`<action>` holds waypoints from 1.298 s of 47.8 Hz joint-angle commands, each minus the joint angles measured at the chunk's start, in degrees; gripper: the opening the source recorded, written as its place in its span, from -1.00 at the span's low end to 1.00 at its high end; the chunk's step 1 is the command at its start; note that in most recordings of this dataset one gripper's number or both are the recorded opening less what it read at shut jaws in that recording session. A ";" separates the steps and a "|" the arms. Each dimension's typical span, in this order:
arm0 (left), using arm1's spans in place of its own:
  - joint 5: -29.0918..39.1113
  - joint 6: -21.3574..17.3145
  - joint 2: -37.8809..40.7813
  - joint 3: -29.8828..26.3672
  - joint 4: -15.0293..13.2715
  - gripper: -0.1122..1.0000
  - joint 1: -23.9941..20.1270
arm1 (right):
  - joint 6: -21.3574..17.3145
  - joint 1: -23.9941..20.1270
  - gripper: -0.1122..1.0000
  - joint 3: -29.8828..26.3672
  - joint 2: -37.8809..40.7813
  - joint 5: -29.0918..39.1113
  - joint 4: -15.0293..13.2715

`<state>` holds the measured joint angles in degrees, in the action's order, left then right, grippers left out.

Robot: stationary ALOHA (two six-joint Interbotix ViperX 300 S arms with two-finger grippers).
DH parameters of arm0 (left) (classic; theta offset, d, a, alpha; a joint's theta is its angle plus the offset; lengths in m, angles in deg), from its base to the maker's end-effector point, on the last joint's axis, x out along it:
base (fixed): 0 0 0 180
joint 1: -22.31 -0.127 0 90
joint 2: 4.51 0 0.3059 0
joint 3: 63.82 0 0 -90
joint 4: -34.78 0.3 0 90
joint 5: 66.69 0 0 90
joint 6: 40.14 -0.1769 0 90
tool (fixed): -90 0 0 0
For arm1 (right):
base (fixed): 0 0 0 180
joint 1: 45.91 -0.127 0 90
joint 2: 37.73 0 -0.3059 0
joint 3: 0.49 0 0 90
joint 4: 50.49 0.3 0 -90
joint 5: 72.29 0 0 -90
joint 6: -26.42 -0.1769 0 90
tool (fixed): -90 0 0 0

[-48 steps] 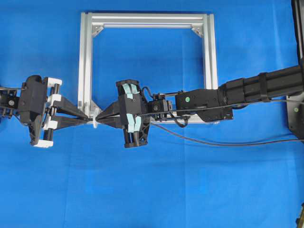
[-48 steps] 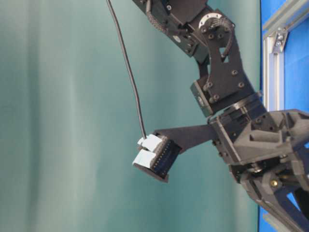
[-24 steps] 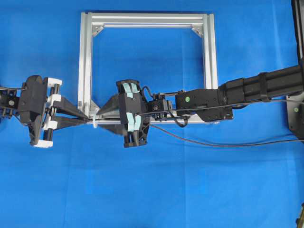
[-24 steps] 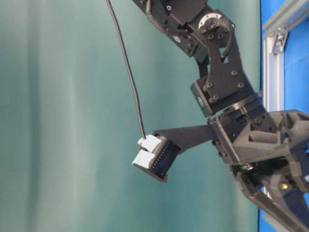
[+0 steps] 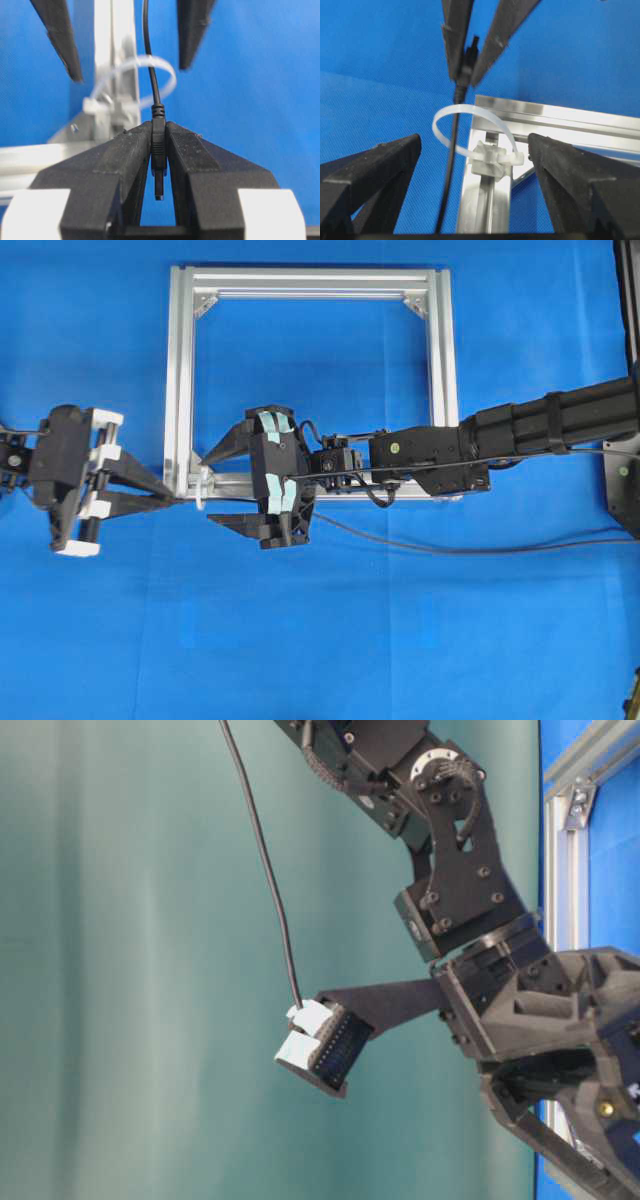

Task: Insert the wire through the string loop located on the left side.
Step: 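Pull the cable leftward through the loop with the left gripper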

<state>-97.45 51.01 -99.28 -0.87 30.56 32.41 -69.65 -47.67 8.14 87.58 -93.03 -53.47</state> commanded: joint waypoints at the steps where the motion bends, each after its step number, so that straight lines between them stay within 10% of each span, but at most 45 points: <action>1: 3.78 0.09 -4.57 0.35 -0.09 -0.65 0.97 | -0.09 -0.18 0.91 -0.79 -1.67 -0.18 0.18; 22: 34.28 1.23 -28.13 1.49 -0.35 -0.65 0.97 | -0.09 -0.26 0.91 -0.79 -1.76 -0.18 0.18; 62: 40.25 4.92 -34.89 1.85 0.18 -0.65 0.70 | -0.09 -0.62 0.91 -0.97 -1.76 -0.26 0.18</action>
<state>-56.67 56.02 -134.96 1.68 30.56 33.20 -69.65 -48.11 8.14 87.58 -93.03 -53.39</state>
